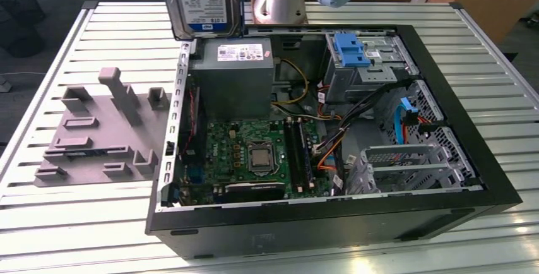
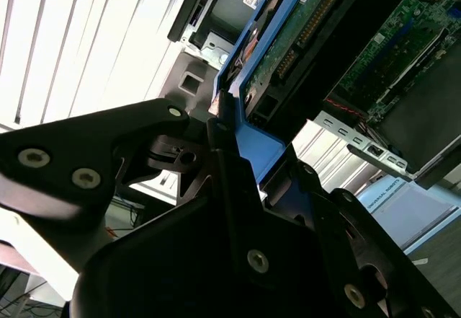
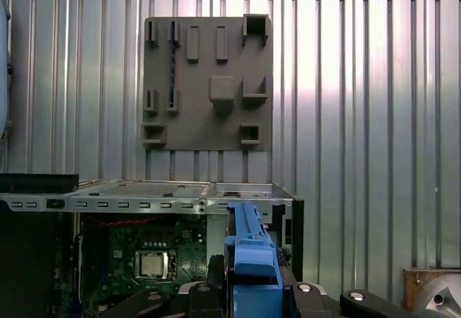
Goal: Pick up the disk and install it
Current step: 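Pick up the disk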
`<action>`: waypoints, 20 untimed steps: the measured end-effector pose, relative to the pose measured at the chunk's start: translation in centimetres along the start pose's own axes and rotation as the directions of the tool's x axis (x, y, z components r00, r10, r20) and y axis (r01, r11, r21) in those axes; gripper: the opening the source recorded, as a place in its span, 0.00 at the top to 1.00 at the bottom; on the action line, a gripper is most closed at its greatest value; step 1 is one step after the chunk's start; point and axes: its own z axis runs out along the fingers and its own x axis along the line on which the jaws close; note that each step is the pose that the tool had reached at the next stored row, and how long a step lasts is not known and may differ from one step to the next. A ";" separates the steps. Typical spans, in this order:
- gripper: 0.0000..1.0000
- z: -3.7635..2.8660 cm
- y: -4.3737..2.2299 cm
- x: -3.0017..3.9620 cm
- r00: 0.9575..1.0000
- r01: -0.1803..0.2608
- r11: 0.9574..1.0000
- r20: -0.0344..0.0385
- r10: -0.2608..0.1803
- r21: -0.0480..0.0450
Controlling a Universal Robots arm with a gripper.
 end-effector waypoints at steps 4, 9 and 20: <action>0.64 0.00 0.00 0.27 1.000 0.000 1.000 0.000 0.000 0.000; 0.64 -0.01 -0.32 0.37 1.000 0.000 1.000 -0.001 0.000 0.000; 0.64 -0.02 -1.75 0.36 1.000 0.000 1.000 -0.001 0.000 0.000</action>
